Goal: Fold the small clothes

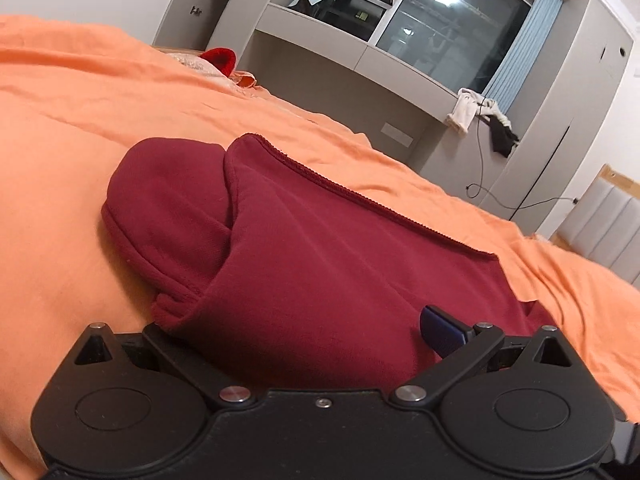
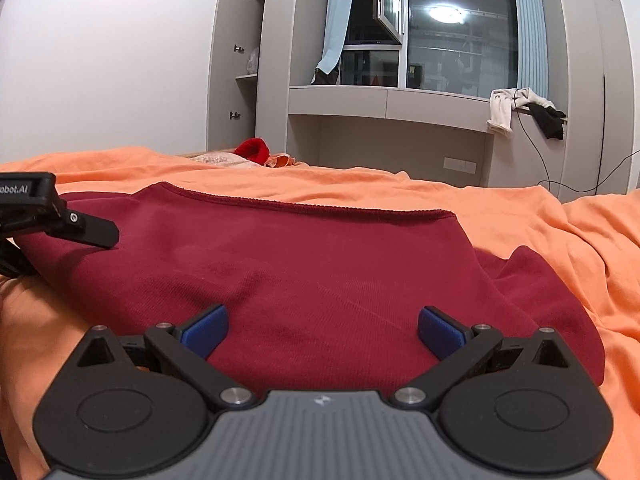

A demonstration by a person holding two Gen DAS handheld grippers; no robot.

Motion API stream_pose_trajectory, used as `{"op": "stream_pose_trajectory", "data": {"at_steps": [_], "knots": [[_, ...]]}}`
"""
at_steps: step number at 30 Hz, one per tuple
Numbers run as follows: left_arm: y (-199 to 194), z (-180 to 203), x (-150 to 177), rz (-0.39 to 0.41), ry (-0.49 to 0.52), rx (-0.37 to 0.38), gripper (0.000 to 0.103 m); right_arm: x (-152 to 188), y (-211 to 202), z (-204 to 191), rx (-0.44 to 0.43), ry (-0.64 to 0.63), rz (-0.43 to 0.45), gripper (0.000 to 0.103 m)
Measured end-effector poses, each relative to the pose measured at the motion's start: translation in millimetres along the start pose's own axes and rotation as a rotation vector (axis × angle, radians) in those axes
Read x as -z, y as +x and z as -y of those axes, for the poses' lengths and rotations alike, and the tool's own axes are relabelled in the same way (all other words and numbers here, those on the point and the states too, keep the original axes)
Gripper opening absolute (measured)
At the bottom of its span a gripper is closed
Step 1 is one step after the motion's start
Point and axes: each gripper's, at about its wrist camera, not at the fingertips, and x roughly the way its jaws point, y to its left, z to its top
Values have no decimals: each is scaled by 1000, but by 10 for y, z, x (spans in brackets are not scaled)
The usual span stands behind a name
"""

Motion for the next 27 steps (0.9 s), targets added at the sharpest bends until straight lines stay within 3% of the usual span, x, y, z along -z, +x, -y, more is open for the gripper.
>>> {"op": "stream_pose_trajectory", "data": {"at_steps": [10,13,16,21,27], "knots": [[-20,-43,2,0,-38,16,102,-195,-27,-25,9,77,70,103],[-25,-40,17,0,-38,16,102,-258,96,-98,22,72,37,103],[-25,-42,16,0,-39,18,102,-229,279,-242,8,-16,-69,103],[-52,-37,63,2,-31,11,102,-125,231,-328,51,-58,-23,103],[-65,-39,75,3,-19,8,102,-74,217,-294,32,-27,-6,103]]}}
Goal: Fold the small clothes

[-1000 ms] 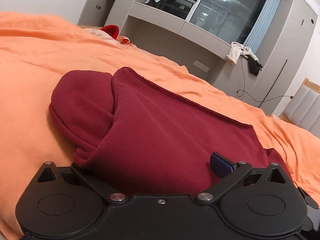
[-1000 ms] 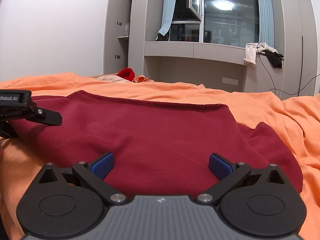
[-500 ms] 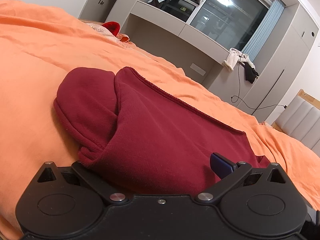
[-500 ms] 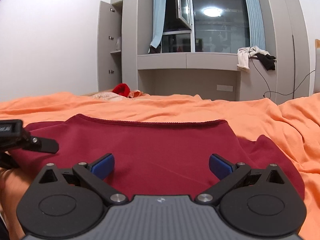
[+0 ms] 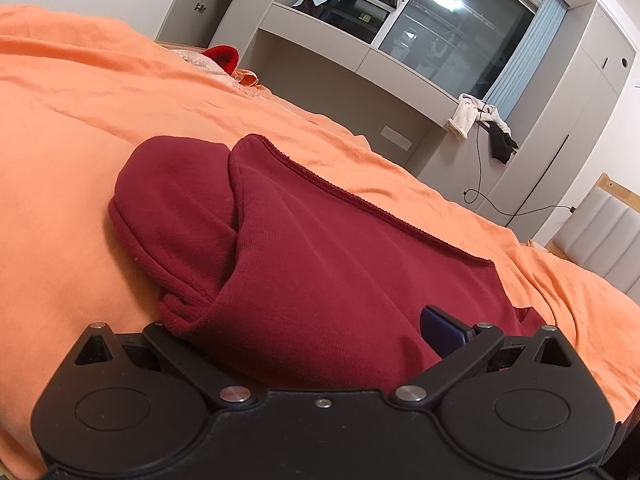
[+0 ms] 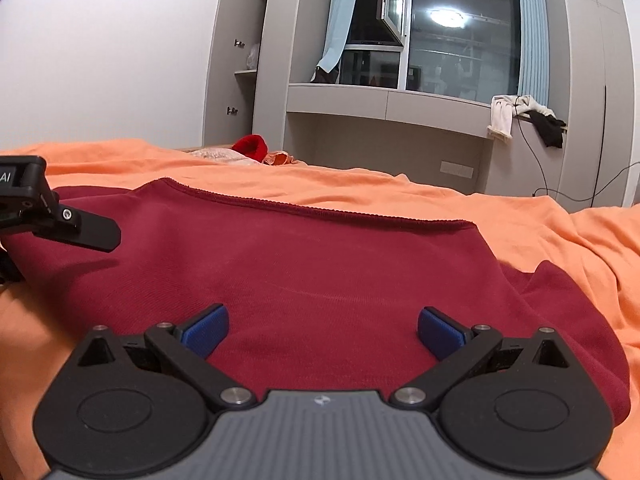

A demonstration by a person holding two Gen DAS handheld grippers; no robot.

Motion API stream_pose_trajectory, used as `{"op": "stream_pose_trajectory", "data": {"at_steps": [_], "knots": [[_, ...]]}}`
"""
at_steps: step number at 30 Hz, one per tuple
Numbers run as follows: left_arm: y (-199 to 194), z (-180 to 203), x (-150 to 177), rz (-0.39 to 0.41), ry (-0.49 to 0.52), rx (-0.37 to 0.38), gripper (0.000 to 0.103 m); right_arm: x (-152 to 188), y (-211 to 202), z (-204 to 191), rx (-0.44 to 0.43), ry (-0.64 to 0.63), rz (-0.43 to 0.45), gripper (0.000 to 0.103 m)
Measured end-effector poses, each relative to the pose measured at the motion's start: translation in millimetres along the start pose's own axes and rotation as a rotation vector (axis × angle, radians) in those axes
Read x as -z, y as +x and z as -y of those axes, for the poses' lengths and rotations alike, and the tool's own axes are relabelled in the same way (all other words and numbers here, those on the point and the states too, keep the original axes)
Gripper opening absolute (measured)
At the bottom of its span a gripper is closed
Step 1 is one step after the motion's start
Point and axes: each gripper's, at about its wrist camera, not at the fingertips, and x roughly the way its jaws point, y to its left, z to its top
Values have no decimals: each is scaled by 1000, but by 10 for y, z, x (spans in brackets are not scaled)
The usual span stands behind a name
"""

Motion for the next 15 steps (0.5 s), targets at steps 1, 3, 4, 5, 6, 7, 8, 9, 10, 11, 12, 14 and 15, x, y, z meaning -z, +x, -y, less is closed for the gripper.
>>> {"op": "stream_pose_trajectory", "data": {"at_steps": [1,3,4,5,6,7,8,9,10,11,12,14,15], "knots": [[1,1,0,0,0,0,102,2,2,6,-3,4,-1,103],[-6,13,-12,2,2,-2,102,-1,11,18,-6,8,0,103],[-16,7,-20,5,1,-3,102,2,-5,12,-6,8,1,103],[-26,1,-29,10,-3,-6,102,1,-4,12,-6,8,1,103],[-33,15,-31,15,-8,-11,102,3,-4,10,-6,8,3,103],[-42,16,-35,19,-12,-16,102,4,-6,10,-5,8,3,103],[-50,16,-45,23,-18,-21,102,3,-5,10,-6,8,3,103],[-57,18,-50,32,-24,-26,102,4,-4,10,-7,9,3,103],[-59,20,-53,40,-30,-33,102,5,-4,8,-7,9,3,103],[-52,28,-53,47,-32,-46,102,7,-4,3,-7,9,3,103],[-47,37,-53,51,-30,-59,102,9,-4,0,-7,10,3,103],[-21,82,-48,55,-9,-89,102,6,-5,3,-7,11,3,103],[-8,105,-45,55,5,-103,102,5,-5,3,-8,12,3,103]]}}
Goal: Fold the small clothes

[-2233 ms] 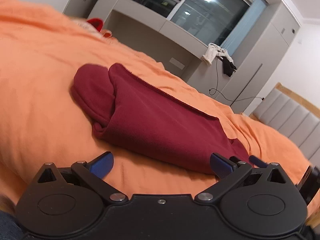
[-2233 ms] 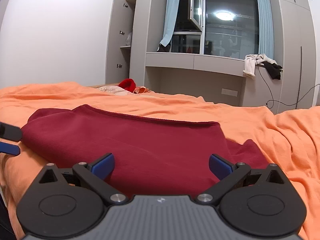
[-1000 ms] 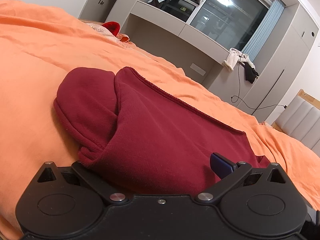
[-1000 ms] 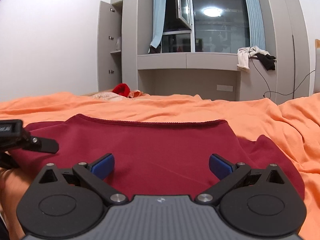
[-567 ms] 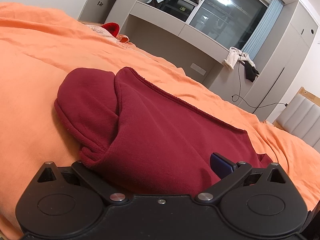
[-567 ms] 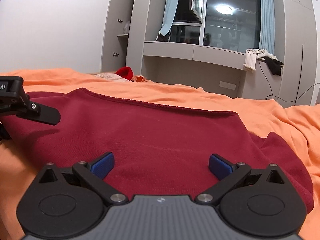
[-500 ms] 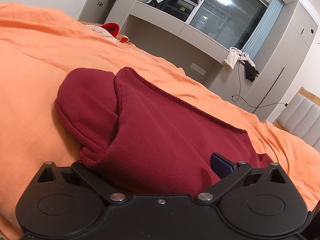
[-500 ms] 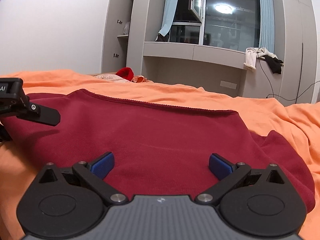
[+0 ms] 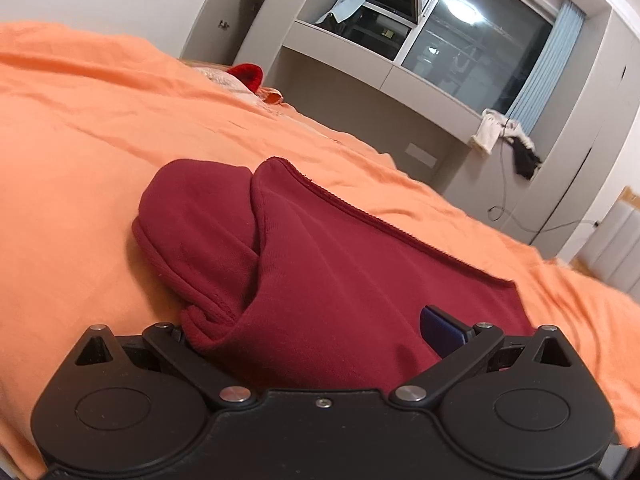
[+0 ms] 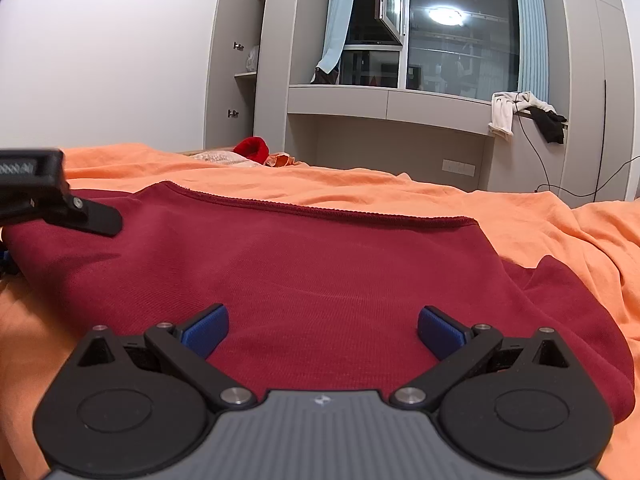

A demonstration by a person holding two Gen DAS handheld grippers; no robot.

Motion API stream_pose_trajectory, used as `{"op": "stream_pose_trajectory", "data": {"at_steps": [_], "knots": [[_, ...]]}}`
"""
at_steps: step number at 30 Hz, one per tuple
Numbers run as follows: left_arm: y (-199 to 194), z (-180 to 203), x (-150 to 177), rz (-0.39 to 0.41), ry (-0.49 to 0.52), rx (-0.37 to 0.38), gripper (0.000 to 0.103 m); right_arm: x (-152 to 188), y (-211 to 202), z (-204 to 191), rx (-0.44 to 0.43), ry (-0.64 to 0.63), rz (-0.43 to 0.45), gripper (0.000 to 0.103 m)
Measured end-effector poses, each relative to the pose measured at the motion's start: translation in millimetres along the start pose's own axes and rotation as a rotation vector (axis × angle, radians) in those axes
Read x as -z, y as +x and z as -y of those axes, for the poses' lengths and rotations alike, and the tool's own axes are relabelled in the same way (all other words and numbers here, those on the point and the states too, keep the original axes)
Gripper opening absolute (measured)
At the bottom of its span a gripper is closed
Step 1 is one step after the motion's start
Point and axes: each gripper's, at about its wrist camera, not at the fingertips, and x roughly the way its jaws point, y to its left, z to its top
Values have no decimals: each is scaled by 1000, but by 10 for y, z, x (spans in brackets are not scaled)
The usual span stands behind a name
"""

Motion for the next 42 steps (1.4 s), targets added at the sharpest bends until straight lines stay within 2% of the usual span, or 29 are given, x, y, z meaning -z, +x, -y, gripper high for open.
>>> {"op": "stream_pose_trajectory", "data": {"at_steps": [4,7,10,13,14,16,20,26,30,33,37,40,42], "knots": [[39,68,-1,8,40,-40,101,-21,2,10,-4,6,-6,103],[34,83,-28,29,32,-84,89,-44,-23,24,-14,11,-24,103],[39,75,-54,45,18,-90,82,-110,-104,60,-31,-7,-50,103],[47,152,-89,72,62,-109,63,-164,-290,148,-55,-5,-14,103],[53,185,-104,84,78,-114,49,-178,-353,186,-53,4,0,103],[70,271,-149,101,121,-117,31,-206,-443,259,-46,18,18,103],[75,529,-265,136,216,-81,19,-229,-569,460,-4,48,34,103],[48,1179,-423,165,423,42,17,-303,-758,951,102,150,74,103],[10,1705,-341,172,574,130,17,-405,-920,1393,186,244,129,103],[35,2041,-154,131,660,195,17,-452,-999,1719,238,309,147,103],[141,2324,222,53,812,243,18,-425,-1051,2093,285,400,163,103],[193,2335,498,-23,874,286,22,-356,-1059,2335,291,491,161,103],[204,2274,603,-38,874,317,29,-322,-1019,2435,279,533,150,103]]}}
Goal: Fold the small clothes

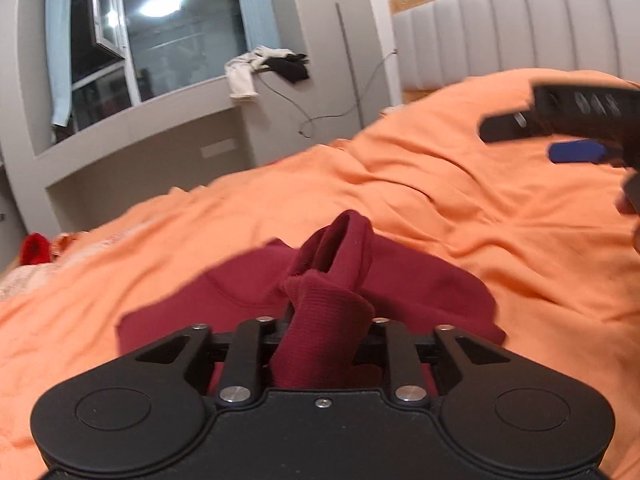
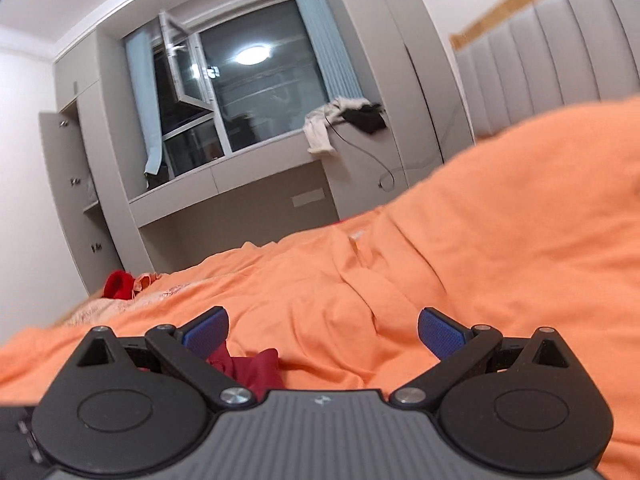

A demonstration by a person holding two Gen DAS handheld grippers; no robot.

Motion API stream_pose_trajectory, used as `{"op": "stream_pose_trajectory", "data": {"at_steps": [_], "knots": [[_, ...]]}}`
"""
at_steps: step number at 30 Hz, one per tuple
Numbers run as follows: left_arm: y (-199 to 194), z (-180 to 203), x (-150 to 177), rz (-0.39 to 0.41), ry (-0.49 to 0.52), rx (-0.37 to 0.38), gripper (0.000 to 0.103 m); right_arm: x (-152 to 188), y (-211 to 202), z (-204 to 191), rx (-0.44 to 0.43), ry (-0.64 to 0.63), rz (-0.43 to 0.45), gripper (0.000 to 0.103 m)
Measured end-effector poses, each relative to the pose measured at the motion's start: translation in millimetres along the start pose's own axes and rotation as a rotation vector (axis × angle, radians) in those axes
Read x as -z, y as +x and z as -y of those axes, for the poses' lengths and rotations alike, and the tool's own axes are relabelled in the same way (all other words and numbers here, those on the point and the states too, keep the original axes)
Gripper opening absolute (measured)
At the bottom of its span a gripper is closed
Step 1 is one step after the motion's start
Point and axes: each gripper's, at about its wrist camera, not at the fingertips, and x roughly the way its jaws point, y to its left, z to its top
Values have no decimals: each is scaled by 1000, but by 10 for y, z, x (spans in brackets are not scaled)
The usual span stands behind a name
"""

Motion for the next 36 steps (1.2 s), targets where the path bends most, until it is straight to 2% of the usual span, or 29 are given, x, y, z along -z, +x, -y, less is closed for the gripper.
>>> {"op": "stream_pose_trajectory", "data": {"at_steps": [2,6,8,11,13,18,21,24,27,31,33,36], "knots": [[-39,9,91,5,-4,39,44,19,31,69,-10,33,-22,103],[-133,-22,175,34,-12,96,64,73,144,114,-14,63,-67,103],[-204,-12,196,62,-1,104,82,152,165,34,-4,65,-84,103],[-278,11,179,110,18,112,96,216,232,5,-25,72,-97,103],[-353,4,221,142,35,96,101,243,245,-21,-72,90,-88,103],[-490,-47,340,201,69,34,102,317,323,-43,-293,193,-122,103],[-528,-101,381,209,94,3,102,375,383,-131,-377,181,-142,103],[-536,-197,420,200,73,-13,102,434,448,-223,-438,180,-183,103],[-497,-265,485,191,65,-37,102,507,523,-235,-541,315,-268,103],[-475,-334,515,178,51,-29,101,572,642,-237,-553,405,-360,103],[-471,-350,513,179,49,-28,98,610,697,-193,-548,439,-370,103],[-460,-358,494,173,39,-6,91,675,796,-19,-563,579,-389,100]]}}
